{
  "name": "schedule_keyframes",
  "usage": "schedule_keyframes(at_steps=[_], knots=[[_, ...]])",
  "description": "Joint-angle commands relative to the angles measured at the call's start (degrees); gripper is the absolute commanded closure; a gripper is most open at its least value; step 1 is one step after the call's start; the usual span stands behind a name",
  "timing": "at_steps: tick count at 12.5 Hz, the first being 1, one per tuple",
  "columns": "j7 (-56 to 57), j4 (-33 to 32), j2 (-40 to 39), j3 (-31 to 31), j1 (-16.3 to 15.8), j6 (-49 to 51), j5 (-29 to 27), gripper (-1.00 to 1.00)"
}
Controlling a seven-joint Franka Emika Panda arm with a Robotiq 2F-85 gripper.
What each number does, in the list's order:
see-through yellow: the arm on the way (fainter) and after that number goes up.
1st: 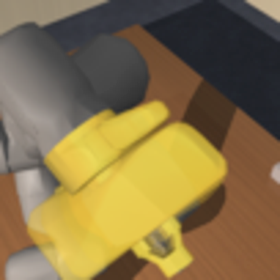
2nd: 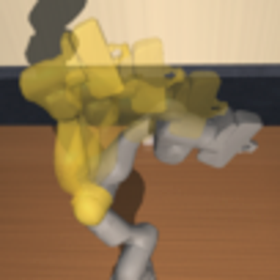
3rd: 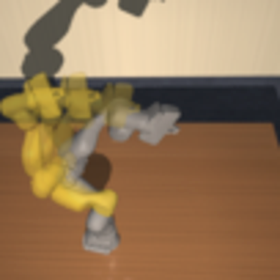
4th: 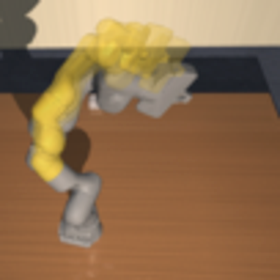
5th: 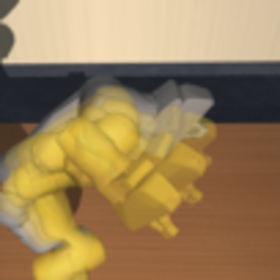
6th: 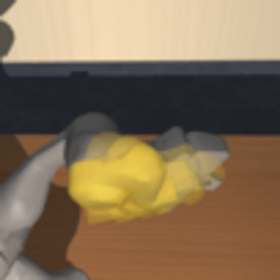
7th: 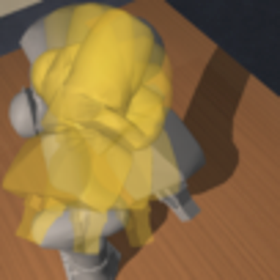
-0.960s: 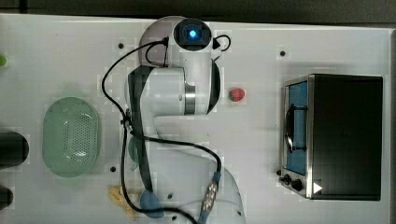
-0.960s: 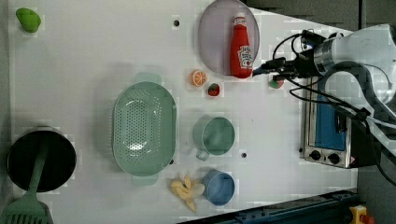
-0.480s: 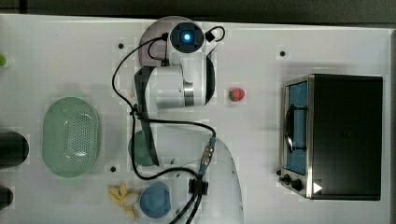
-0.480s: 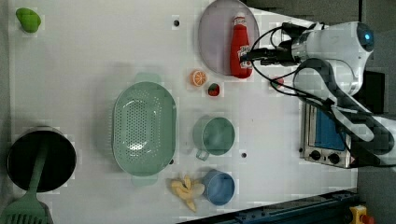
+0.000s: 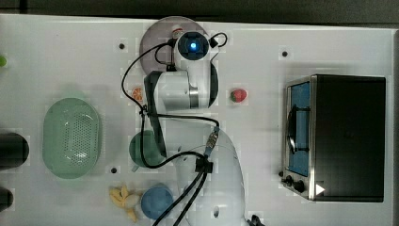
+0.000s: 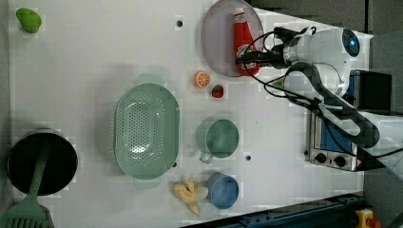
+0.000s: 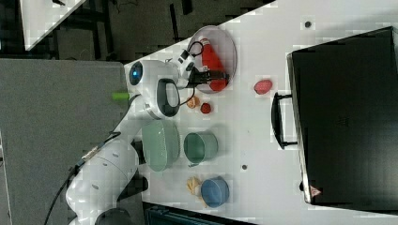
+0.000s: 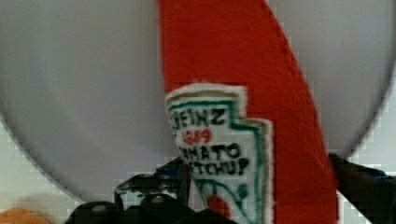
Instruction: Pick ketchup from plate and place it on table.
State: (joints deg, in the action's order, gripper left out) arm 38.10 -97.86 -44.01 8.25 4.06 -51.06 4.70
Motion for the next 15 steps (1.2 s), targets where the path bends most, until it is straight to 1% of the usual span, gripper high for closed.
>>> schedule_keyframes(at_steps=[1,3,4,6,7,12,15], knots=[[2.37,1.87,-0.04,0.21,-0.63,-2.02,-0.32,-1.0],[2.37,2.13,-0.59,0.16,-0.62,-2.06,-0.33,-1.0],[2.36,2.12,-0.82,0.1,-0.61,-2.04,-0.33,-0.93],[2.36,2.3,-0.94,0.1,-0.56,-2.2,-0.33,-0.43],[2.36,2.44,-0.72,0.15,-0.56,-2.19,-0.33,-0.27],[1.66,3.86,2.18,0.13,-0.17,-0.93,-0.74,-0.26],[0.57,6.62,6.93,0.13,0.38,7.58,-1.9,-0.27]])
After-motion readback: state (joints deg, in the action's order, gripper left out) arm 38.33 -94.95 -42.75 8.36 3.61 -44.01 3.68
